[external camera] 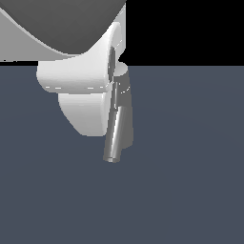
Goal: Turn on the faucet by rotating a designated handle.
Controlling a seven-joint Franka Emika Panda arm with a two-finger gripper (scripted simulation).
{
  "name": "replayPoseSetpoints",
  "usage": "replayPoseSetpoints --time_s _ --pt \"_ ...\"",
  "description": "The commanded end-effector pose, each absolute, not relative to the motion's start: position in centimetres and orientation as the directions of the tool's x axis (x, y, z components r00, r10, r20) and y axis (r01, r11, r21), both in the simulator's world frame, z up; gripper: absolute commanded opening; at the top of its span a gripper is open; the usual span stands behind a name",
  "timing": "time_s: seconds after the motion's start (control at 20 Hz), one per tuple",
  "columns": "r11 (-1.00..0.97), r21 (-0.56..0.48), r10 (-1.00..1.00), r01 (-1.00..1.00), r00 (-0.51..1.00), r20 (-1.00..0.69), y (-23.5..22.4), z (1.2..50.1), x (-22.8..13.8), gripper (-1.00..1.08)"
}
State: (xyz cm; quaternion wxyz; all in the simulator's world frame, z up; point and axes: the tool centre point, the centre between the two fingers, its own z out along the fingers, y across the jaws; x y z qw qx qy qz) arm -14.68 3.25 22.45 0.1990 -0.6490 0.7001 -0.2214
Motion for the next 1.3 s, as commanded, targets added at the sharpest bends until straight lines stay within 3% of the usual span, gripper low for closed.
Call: replayPoseSetpoints --time_s 0.0,0.7,0.75,1.25 --pt "0.084 -0.563 -0.994 -0.822 -0.105 0.005 1.8 22.2 -15.0 -1.0" --pt "0.089 -0.56 -0.994 -0.824 -0.111 0.005 -0.8 21.9 -15.5 -1.0" --pt "0.058 -0.57 -0.997 -0.82 -0.077 0.01 0.6 22.4 -15.1 -1.0" --pt "0.069 -0.566 -0.996 -0.821 -0.09 0.009 -2.1 23.2 -14.0 -1.0"
